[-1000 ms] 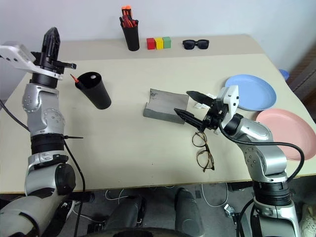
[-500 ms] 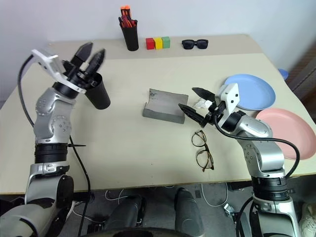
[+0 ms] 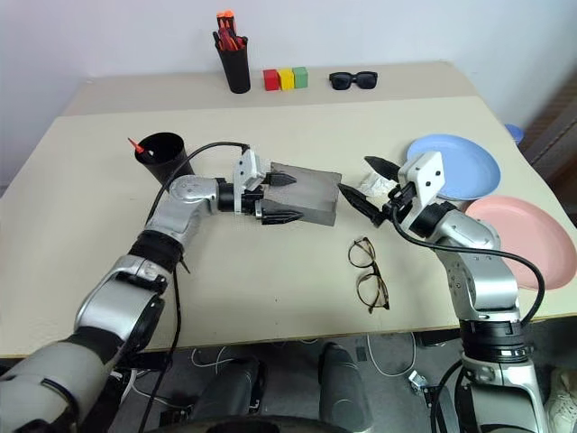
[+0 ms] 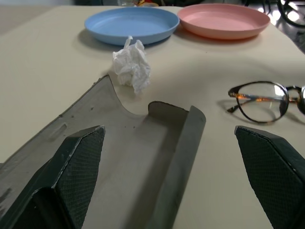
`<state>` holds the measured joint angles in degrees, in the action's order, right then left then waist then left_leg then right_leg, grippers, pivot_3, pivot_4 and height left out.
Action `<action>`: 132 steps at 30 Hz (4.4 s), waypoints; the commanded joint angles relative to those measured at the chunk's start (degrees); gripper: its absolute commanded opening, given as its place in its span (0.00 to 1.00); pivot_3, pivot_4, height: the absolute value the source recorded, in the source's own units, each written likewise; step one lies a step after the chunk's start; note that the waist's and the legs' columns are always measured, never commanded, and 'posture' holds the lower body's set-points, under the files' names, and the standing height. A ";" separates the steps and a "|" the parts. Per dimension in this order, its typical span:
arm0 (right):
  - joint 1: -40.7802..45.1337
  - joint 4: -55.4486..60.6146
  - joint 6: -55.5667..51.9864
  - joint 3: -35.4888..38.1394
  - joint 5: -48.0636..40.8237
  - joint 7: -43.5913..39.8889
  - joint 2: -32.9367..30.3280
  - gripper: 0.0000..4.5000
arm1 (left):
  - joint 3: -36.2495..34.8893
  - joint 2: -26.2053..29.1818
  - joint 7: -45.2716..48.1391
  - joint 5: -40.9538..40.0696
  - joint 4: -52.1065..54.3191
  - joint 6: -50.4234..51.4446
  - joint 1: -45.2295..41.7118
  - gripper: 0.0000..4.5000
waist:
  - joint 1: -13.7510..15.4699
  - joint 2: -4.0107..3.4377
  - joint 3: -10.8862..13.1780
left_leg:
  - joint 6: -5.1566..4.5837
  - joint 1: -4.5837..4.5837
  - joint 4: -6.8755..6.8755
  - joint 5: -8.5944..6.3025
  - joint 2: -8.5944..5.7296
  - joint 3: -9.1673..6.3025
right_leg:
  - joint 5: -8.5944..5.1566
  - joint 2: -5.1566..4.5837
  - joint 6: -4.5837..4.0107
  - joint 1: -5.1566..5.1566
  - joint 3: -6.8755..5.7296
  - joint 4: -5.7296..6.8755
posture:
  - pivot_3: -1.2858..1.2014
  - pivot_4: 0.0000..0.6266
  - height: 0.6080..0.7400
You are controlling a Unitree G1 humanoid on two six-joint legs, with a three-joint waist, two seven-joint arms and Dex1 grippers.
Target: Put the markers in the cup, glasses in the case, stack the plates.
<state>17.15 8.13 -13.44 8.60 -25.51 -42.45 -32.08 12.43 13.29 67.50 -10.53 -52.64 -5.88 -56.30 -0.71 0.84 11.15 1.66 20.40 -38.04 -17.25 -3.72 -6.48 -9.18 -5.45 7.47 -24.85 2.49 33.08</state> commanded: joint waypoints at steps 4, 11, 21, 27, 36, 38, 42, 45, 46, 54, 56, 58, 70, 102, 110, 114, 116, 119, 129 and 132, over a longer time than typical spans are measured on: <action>-1.19 4.54 0.79 1.93 -0.30 1.82 0.06 0.83 | 1.32 -2.64 1.68 7.16 -11.06 -5.47 -5.75 1.00 | -0.05 0.00 0.00 | -0.02 -0.01 0.00 -0.01 0.00 0.01 | -0.01 0.00 0.01 0.00 0.00 0.00 | 0.52 0.24 1.00; -2.14 5.65 0.53 2.09 -0.34 2.82 0.11 0.83 | 1.72 -4.10 2.69 11.64 -13.81 -7.87 -6.42 0.80 | 0.02 0.00 0.00 | -0.02 0.00 -0.01 -0.01 0.00 -0.01 | -0.01 0.00 0.02 0.00 0.00 0.01 | 0.52 0.24 1.00; -2.00 4.47 1.33 1.02 0.50 2.40 0.30 0.83 | -0.24 -2.59 7.27 10.89 -12.20 -4.51 -6.89 0.01 | -0.05 0.00 0.00 | -0.02 -0.02 -0.03 -0.01 -0.01 -0.02 | -0.01 0.00 0.04 0.03 0.00 0.02 | 0.52 0.24 1.00; -2.47 4.15 1.65 1.02 0.75 1.59 0.03 0.83 | 0.44 3.82 17.61 9.24 1.12 6.30 -4.03 0.01 | -0.41 -0.01 0.01 | -0.05 0.00 -0.02 -0.03 0.01 -0.02 | -0.02 0.02 0.03 -0.03 0.00 0.07 | 0.52 0.24 1.00; -1.81 2.24 3.05 -0.02 1.42 0.27 0.74 0.83 | 0.96 11.29 11.77 9.24 28.22 23.04 8.19 0.01 | -0.06 -0.02 0.02 | -0.06 0.00 -0.03 -0.04 0.03 -0.06 | -0.02 0.02 0.03 -0.04 0.01 0.10 | 0.52 0.24 1.00; -1.20 1.68 3.21 -0.06 1.29 0.16 0.96 0.83 | 1.23 10.90 8.62 9.46 32.31 25.34 10.44 0.01 | -0.02 -0.02 0.02 | -0.06 0.00 -0.03 -0.04 0.03 -0.06 | -0.02 0.01 0.03 -0.03 0.01 0.09 | 0.52 0.24 1.00; -0.79 1.06 3.73 -0.36 1.52 -0.26 0.94 0.83 | 1.29 9.66 4.71 7.88 39.82 31.40 13.51 0.01 | -0.03 -0.02 0.02 | -0.06 0.00 -0.03 -0.03 0.02 -0.08 | -0.02 0.01 0.03 -0.03 0.01 0.10 | 0.52 0.24 1.00; -0.57 0.89 4.39 -0.55 2.06 -1.29 0.14 0.83 | 3.05 9.64 2.30 8.40 44.49 35.29 15.78 0.01 | -0.13 -0.02 0.02 | -0.06 -0.01 -0.02 -0.03 0.02 -0.07 | -0.03 0.01 0.03 -0.03 0.01 0.10 | 0.52 0.24 1.00; -0.35 0.71 4.41 -0.28 2.06 -1.45 -0.10 0.83 | 3.18 9.18 0.57 8.38 45.91 37.84 16.28 0.01 | -0.19 -0.02 0.02 | -0.06 -0.01 -0.02 -0.03 0.02 -0.08 | -0.03 0.01 0.03 -0.04 0.01 0.10 | 0.52 0.24 1.00; 0.20 0.06 4.69 0.09 2.11 -1.79 -0.22 0.83 | 3.83 7.55 -7.10 7.41 50.78 44.05 18.02 0.01 | -0.10 -0.02 0.01 | -0.06 -0.03 -0.02 -0.03 0.03 -0.07 | -0.03 0.01 0.03 -0.02 0.01 0.09 | 0.52 0.24 1.00; 0.42 0.05 4.53 0.12 1.99 -1.62 -0.08 0.83 | 4.14 7.75 -6.77 6.75 49.96 42.41 17.98 0.08 | -0.09 -0.02 0.01 | -0.05 -0.03 -0.02 -0.03 0.03 -0.07 | -0.03 0.01 0.02 -0.02 0.01 0.09 | 0.52 0.24 1.00; 0.38 0.32 4.52 -0.27 2.23 -1.82 -0.24 0.83 | 5.23 8.99 -6.01 7.16 48.96 40.28 17.88 0.24 | -0.10 -0.02 0.01 | -0.05 -0.03 -0.02 -0.03 0.03 -0.07 | -0.03 0.01 0.02 -0.02 0.01 0.09 | 0.52 0.24 1.00; -3.62 9.91 -13.75 1.59 -4.02 -2.30 -7.23 0.83 | -5.04 15.27 1.19 -7.61 58.24 40.76 17.90 0.98 | -0.08 -0.04 0.03 | -0.05 0.03 -0.02 -0.04 0.05 -0.07 | -0.03 0.00 0.01 -0.09 0.01 0.09 | 0.52 0.24 1.00; -10.23 36.32 -75.89 13.73 -13.27 19.76 -4.65 0.78 | -25.56 28.30 3.39 -35.66 63.56 46.97 31.98 0.99 | 0.05 0.15 0.06 | -0.07 0.06 -0.06 -0.05 0.17 -0.01 | -0.17 -0.04 -0.19 -0.02 -0.03 0.00 | 0.52 0.24 1.00; -10.85 34.57 -74.28 11.34 -12.55 20.14 -4.33 0.01 | -24.95 28.00 1.21 -36.02 64.27 46.57 31.60 1.00 | -0.02 0.15 0.06 | -0.07 0.03 -0.05 -0.06 0.17 0.01 | -0.18 -0.01 -0.18 -0.02 -0.04 0.00 | 0.52 0.24 1.00; -11.07 33.95 -73.27 9.84 -12.36 20.34 -4.35 0.01 | -24.73 28.21 0.68 -35.82 64.54 46.12 31.91 1.00 | -0.02 0.15 0.06 | -0.07 0.03 -0.05 -0.06 0.17 0.01 | -0.18 -0.01 -0.18 -0.02 -0.04 0.00 | 0.52 0.24 1.00; -10.78 33.78 -72.98 9.80 -12.43 20.12 -4.91 0.01 | -24.81 28.25 0.52 -35.84 64.60 46.01 32.00 1.00 | -0.02 0.15 0.06 | -0.07 0.03 -0.05 -0.06 0.17 0.01 | -0.18 -0.01 -0.18 -0.02 -0.04 0.00 | 0.52 0.24 1.00; -7.99 33.28 -71.98 10.82 -13.03 18.47 -7.91 0.01 | -25.11 28.49 0.32 -36.11 64.39 46.36 32.07 1.00 | -0.02 0.15 0.06 | -0.07 0.04 -0.05 -0.06 0.17 0.01 | -0.19 -0.02 -0.18 -0.02 -0.04 0.00 | 0.52 0.24 1.00; 13.33 18.70 -49.89 -2.13 -2.05 20.55 -8.01 0.01 | -27.06 30.61 0.69 -35.19 62.43 44.40 35.06 1.00 | -0.47 0.17 0.07 | -0.08 0.04 0.10 -0.06 0.22 0.07 | -0.20 0.07 -0.17 -0.13 -0.04 -0.04 | 0.52 0.24 1.00; 17.22 11.76 -35.99 -11.09 5.11 19.80 -2.46 0.01 | -27.39 30.37 -0.67 -35.99 63.96 44.53 36.14 1.00 | -0.47 0.13 0.10 | -0.07 0.07 0.11 -0.06 0.23 0.08 | -0.17 0.08 -0.19 -0.18 -0.03 -0.03 | 0.52 0.24 1.00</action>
<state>32.10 21.29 -56.74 0.23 -23.83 -22.43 -35.34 -12.98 43.22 67.33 -45.64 9.43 39.37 -20.16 -1.18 0.97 11.24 1.59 20.55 -37.93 -17.31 -3.49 -6.39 -9.32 -5.38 7.30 -25.12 2.47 33.08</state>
